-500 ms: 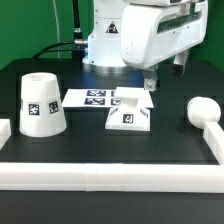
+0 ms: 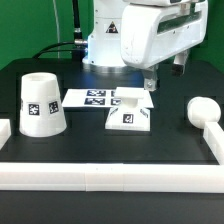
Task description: Assemble lamp
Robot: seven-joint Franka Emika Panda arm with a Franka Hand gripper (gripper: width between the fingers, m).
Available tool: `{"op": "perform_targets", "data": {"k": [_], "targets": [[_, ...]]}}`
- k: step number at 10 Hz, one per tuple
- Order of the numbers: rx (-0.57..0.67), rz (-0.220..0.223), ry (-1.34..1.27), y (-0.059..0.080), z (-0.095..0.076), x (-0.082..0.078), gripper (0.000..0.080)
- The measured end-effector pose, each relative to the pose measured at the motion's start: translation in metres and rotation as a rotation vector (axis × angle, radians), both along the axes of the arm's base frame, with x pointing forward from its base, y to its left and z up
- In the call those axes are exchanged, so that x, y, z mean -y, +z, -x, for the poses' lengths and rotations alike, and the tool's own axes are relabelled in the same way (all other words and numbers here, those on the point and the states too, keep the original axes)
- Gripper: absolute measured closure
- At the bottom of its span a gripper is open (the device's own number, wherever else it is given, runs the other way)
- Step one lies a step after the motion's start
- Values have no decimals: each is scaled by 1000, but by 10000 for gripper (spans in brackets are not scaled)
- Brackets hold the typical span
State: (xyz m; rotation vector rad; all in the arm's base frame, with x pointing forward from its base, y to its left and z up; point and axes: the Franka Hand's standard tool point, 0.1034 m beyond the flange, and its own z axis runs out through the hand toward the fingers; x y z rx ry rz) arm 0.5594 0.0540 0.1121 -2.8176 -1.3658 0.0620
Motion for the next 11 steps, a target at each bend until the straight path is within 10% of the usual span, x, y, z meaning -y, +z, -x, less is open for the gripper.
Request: {"op": "perform_targets", "data": {"k": [4,11], "targets": [[16,8,-24,-5,50,19,99],[14,6,-195,-8,69,29,99]]}}
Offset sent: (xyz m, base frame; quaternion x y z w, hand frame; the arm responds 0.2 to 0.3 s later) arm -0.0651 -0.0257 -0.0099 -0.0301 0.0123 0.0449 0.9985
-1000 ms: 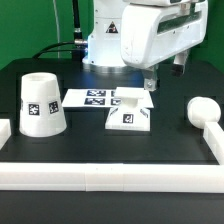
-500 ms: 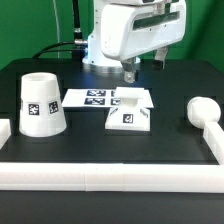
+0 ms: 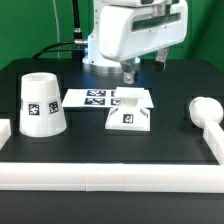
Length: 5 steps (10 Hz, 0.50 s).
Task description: Assemble lamp
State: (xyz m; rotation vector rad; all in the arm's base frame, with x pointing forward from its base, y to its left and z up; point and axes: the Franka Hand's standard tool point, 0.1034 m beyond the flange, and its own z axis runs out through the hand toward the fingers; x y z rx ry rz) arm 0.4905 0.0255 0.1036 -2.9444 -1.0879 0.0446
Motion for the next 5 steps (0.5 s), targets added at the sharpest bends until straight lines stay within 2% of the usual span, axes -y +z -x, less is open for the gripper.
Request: {"op": "perform_targets", "data": {"k": [2,5], "targets": [[-14,1,-220,-7,21,1,99],[-16,-2,-413,-9,23,0,99]]}}
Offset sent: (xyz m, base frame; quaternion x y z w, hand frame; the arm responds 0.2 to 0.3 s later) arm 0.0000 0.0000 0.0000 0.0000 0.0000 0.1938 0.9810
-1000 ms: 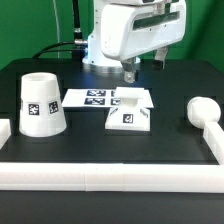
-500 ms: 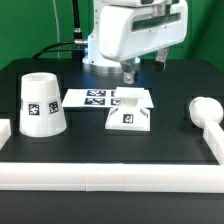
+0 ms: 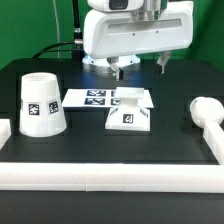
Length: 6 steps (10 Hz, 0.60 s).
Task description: Assemble lamp
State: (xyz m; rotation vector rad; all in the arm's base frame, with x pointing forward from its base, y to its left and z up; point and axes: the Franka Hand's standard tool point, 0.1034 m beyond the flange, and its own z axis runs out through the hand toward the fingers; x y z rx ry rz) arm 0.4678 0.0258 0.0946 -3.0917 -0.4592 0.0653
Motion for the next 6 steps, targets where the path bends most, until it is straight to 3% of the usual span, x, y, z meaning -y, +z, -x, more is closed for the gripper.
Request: {"op": "perform_targets", "data": {"k": [2,6], "targets": [[-1,-1,-93,0,0,-1,99],[-20,-25,-442,-2,8,23,99]]}}
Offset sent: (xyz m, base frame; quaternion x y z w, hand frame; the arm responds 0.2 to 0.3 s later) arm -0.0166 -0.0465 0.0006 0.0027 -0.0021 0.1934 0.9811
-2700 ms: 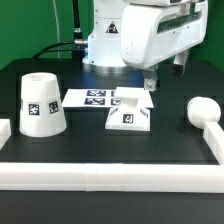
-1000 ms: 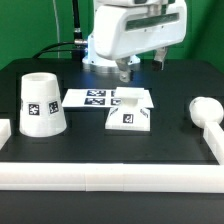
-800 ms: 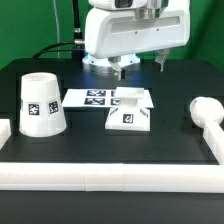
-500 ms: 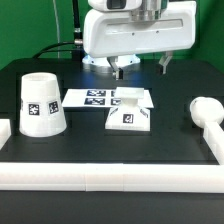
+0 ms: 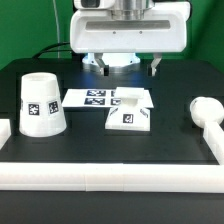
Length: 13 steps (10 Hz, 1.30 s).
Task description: Assemble lamp
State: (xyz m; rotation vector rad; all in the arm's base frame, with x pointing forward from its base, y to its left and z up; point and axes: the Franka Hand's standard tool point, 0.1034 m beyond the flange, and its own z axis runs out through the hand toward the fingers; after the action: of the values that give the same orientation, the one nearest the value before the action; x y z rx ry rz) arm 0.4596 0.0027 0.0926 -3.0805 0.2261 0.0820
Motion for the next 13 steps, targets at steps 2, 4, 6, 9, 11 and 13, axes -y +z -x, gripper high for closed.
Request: {"op": "perform_targets", "data": {"k": [2,4,6,9,11,13], "targets": [[-6,-2,-104,0,0,-4,99],[-7,0,-151,-3,-1,-5,99],[-10,1,-120,-15,1,-8,99],[-17,1,-57,-34,5,-6,99],[-21,-2,-10,-38,7,-8,99],[-30,-6,29,-43,9,-8,99]]}}
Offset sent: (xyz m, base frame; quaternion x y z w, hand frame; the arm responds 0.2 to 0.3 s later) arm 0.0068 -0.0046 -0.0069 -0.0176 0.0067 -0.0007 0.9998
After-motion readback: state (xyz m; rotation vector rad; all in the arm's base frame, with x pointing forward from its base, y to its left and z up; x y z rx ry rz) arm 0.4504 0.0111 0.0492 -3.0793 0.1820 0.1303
